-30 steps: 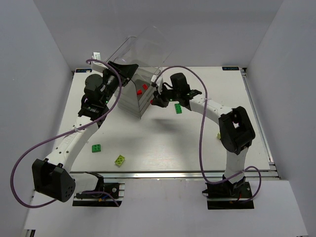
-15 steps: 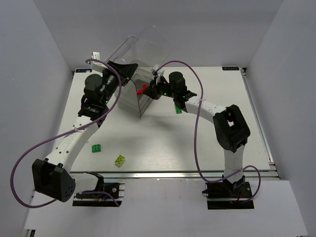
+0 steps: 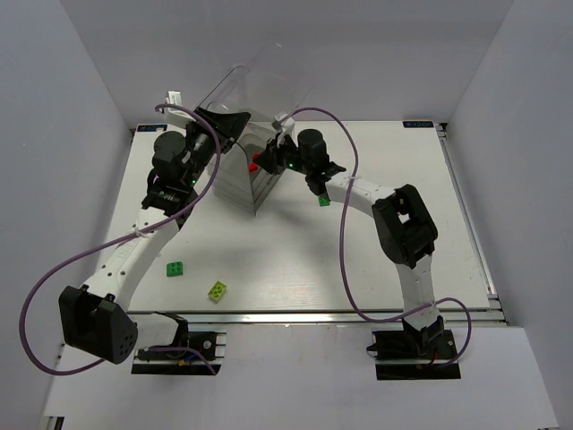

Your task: Sort the legos into containers by color

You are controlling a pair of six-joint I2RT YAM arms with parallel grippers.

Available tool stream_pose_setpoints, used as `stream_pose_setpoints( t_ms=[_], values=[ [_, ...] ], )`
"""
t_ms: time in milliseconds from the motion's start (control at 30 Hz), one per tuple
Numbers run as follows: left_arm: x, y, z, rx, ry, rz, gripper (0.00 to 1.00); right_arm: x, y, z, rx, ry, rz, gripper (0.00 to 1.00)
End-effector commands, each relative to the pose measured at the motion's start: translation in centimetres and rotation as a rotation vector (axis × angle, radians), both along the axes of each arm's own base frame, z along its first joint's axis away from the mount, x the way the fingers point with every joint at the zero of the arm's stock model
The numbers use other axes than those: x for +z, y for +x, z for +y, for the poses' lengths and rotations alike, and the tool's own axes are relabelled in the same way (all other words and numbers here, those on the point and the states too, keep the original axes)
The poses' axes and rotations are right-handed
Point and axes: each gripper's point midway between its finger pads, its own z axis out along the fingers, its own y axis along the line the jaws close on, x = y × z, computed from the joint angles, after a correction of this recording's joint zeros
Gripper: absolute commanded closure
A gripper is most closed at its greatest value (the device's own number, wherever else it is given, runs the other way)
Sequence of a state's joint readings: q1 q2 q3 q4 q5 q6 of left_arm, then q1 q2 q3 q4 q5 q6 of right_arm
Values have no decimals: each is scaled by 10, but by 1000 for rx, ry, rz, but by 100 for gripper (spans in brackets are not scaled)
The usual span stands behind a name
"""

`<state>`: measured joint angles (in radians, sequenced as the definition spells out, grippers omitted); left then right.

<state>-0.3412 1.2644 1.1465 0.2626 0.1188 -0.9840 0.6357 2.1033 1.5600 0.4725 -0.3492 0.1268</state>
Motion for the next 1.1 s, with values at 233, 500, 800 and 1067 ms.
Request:
stream_pose_setpoints(
  t_ms=[233, 500, 800, 1067],
  values=[
    [46, -12, 3, -8, -30, -117, 67, 18, 0, 7, 17, 44, 1, 53],
    [47, -12, 2, -12, -31, -119, 67, 40, -27, -2, 113, 119, 58, 42],
    [49, -15, 3, -14, -36, -129, 67, 47, -89, -13, 423, 209, 138, 76],
    [46, -15, 2, -21, -39, -129, 67, 31, -129, -38, 531, 158, 138, 92]
  ],
)
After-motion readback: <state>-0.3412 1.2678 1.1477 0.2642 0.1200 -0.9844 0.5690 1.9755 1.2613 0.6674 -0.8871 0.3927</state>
